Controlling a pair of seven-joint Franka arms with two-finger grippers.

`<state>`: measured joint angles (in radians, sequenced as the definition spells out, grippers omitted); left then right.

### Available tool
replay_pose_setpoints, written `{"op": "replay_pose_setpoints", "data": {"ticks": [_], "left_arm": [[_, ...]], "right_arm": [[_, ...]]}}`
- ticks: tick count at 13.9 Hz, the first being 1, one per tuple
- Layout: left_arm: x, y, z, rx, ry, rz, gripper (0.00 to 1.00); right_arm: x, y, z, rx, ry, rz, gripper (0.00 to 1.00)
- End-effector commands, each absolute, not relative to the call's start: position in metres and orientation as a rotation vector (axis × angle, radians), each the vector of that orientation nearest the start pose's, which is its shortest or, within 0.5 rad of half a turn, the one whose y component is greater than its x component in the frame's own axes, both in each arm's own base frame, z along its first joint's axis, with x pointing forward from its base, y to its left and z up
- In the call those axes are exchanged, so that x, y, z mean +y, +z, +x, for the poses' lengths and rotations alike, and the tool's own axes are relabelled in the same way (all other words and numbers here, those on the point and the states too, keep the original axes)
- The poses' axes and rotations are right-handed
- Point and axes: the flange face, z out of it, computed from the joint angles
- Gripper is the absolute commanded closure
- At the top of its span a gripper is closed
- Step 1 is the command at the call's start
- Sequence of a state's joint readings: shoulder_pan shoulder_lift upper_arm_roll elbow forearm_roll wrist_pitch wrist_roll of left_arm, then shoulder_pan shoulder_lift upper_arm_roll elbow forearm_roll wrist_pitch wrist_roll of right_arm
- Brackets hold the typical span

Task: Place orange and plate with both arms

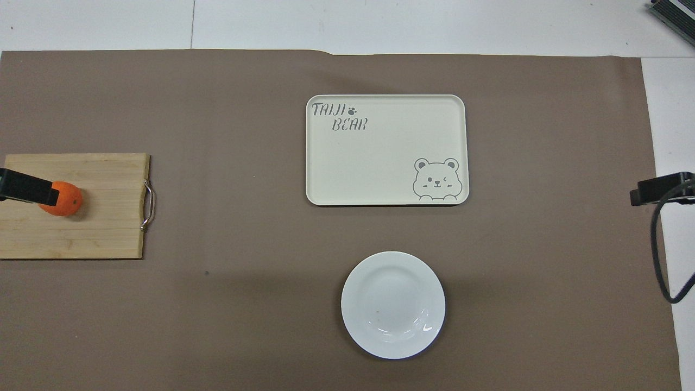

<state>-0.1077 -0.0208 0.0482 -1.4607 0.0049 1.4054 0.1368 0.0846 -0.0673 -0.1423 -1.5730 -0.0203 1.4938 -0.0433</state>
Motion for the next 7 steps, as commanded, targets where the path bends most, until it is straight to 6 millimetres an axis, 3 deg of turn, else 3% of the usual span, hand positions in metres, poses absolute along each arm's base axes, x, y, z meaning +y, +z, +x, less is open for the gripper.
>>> {"op": "replay_pose_setpoints", "data": {"ticks": [1,7], "left_arm": [[-0.0268,0.6755,0.5247,0.322,0.048,-3.134,0.0],[-0.0284,0.6754,0.5244,0.315,0.05,-3.134,0.0]], "right_arm": [[-0.0366,0.6524,0.518,0.003,0.004,-3.144,0.0],[-0.0407,0.6533,0.5219,0.027,0.018,-3.101,0.0]]}}
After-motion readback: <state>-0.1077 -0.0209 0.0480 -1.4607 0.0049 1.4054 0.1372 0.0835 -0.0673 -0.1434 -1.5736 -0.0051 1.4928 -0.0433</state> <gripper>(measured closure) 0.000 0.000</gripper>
